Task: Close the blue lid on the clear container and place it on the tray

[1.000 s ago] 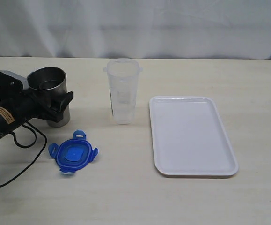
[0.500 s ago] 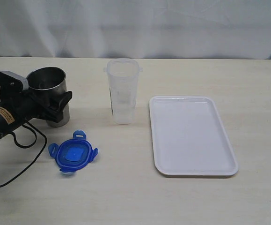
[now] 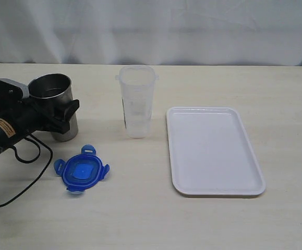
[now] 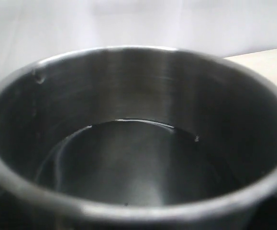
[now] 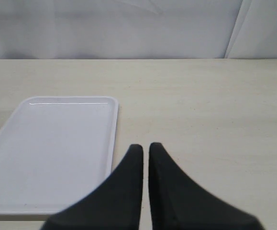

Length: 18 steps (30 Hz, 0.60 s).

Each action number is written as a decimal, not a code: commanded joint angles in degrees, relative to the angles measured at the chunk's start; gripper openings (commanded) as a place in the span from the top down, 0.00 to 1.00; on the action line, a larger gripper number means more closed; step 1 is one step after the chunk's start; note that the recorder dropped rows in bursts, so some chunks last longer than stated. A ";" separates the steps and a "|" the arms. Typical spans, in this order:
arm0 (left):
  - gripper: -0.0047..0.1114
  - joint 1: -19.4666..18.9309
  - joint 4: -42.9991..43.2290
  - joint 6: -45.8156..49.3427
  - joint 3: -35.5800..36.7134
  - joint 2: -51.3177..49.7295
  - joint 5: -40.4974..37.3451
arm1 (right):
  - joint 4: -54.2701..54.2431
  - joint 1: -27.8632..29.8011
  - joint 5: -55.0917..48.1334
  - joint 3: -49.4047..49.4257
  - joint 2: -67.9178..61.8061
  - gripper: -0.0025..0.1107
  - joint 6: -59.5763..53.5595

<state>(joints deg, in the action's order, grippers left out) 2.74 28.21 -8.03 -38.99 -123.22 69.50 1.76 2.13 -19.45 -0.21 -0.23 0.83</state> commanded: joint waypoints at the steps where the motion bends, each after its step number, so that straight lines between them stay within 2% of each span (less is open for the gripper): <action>1: 0.96 -0.13 0.27 -1.67 -0.09 0.39 0.46 | -0.01 0.35 0.45 0.21 0.23 0.94 -0.02; 9: 0.96 -0.03 1.33 2.49 -0.09 0.39 0.46 | -0.01 0.35 0.45 0.21 0.23 0.94 -0.02; 18: 0.96 -0.03 1.96 1.54 -1.39 3.03 0.46 | -0.01 0.35 0.45 0.21 0.23 0.94 -0.02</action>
<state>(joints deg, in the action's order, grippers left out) 2.74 29.93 -5.94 -39.82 -122.50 67.66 1.76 2.13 -19.45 -0.21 -0.23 0.83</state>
